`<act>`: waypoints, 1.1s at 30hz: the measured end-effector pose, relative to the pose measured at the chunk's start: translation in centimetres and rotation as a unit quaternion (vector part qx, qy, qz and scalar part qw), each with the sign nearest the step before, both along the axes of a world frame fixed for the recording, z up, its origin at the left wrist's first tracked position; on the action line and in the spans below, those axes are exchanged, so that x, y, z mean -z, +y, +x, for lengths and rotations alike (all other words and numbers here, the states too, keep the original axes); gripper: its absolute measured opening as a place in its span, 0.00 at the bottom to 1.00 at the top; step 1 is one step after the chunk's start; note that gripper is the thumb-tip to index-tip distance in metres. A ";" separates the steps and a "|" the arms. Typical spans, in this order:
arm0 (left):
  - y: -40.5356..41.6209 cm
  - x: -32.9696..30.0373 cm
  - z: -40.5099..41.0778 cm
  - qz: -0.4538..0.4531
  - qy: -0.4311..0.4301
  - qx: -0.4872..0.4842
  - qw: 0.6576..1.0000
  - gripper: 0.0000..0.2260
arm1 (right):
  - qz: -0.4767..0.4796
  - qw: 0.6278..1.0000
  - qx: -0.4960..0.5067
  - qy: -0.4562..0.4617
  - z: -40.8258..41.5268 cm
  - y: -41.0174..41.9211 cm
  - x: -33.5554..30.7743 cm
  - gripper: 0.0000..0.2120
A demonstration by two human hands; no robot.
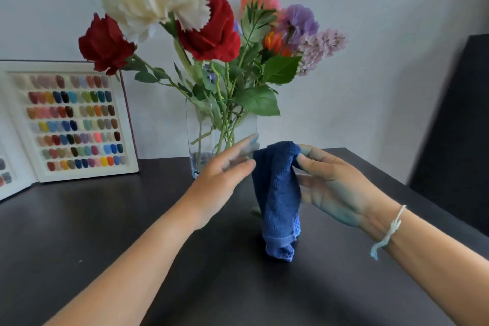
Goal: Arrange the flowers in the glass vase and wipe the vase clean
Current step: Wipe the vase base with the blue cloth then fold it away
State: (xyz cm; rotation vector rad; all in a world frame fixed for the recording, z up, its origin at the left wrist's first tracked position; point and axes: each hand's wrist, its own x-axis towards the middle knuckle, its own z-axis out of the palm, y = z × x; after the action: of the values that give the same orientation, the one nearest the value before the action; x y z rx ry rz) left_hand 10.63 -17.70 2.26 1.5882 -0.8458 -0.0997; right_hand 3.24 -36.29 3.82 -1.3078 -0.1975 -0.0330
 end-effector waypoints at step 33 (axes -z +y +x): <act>-14.6 0.0 -18.9 0.057 0.235 0.065 0.968 0.05 | -0.255 0.889 0.379 0.023 -19.1 -17.0 -1.1 0.05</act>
State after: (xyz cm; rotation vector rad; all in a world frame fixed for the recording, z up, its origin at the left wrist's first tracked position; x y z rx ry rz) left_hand -8.29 -32.29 2.29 1.5260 -0.5754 -0.6034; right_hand -15.88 -53.33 4.88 -1.8437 0.3857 -0.6529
